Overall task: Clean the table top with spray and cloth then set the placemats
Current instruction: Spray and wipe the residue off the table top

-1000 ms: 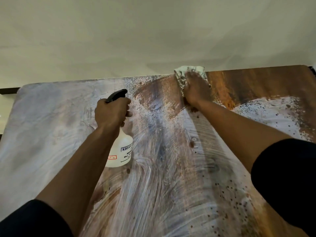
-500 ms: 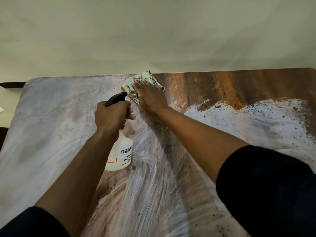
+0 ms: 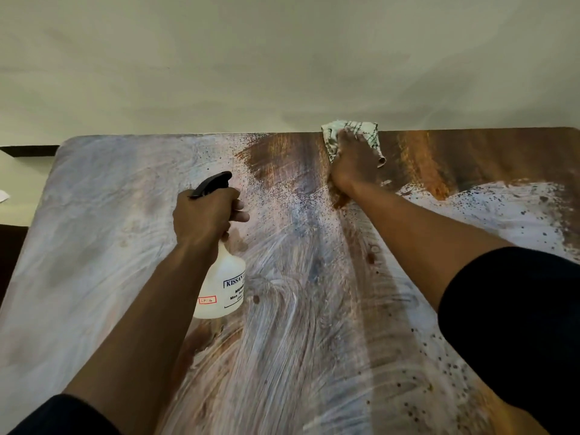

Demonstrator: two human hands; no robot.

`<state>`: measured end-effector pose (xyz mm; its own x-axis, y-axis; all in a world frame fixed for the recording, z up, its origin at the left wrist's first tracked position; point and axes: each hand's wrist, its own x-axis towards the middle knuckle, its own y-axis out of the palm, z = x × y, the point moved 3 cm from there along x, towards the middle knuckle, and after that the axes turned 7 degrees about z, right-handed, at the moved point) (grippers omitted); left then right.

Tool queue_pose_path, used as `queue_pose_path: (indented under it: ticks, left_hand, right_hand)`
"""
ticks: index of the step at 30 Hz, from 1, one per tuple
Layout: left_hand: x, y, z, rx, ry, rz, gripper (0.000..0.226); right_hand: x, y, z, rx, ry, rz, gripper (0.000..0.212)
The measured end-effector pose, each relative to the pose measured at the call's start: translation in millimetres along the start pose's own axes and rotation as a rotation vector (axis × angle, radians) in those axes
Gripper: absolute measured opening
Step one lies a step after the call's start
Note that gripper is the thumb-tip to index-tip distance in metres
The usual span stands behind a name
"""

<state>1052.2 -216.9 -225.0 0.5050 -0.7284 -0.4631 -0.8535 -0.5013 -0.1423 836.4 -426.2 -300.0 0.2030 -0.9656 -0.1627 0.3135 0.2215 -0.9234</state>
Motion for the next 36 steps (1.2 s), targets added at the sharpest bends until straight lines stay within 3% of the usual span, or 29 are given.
queue_pose_path:
  ticks: [5,10,16,21,25,32,36]
  left_hand:
    - [-3.1,-8.9,3.5,-0.006,-0.009,-0.016,0.043]
    - [-10.4,5.4,-1.2,0.02,-0.009,0.018,0.038]
    - [-18.5,14.5,-6.2,-0.003,0.006,0.035,0.031]
    - [-19.4,-10.2,-6.8,-0.032,0.025,-0.013,0.026]
    - [-20.3,-22.5,0.2,-0.062,0.024,-0.013,0.024]
    - [-22.3,-27.0,12.7,-0.078,0.018,-0.009,0.031]
    - [-20.5,-26.2,13.1,-0.068,0.029,-0.004,0.035]
  right_hand:
    - [-65.3,43.4,66.1,-0.001,-0.342,0.041,0.059]
    - [-67.9,42.2,62.4,-0.06,-0.466,0.146,0.054]
    - [-34.5,-1.5,-23.2,0.009,-0.15,0.007,0.056]
    - [-4.6,-25.3,-66.4,-0.041,0.006,0.053,0.058]
    - [-4.8,-18.6,-29.1,-0.025,0.075,0.061,0.065]
    - [-21.2,14.6,100.4,-0.029,-0.278,0.243,0.067]
    - [-15.9,27.0,119.1,-0.094,-0.376,0.324,0.073]
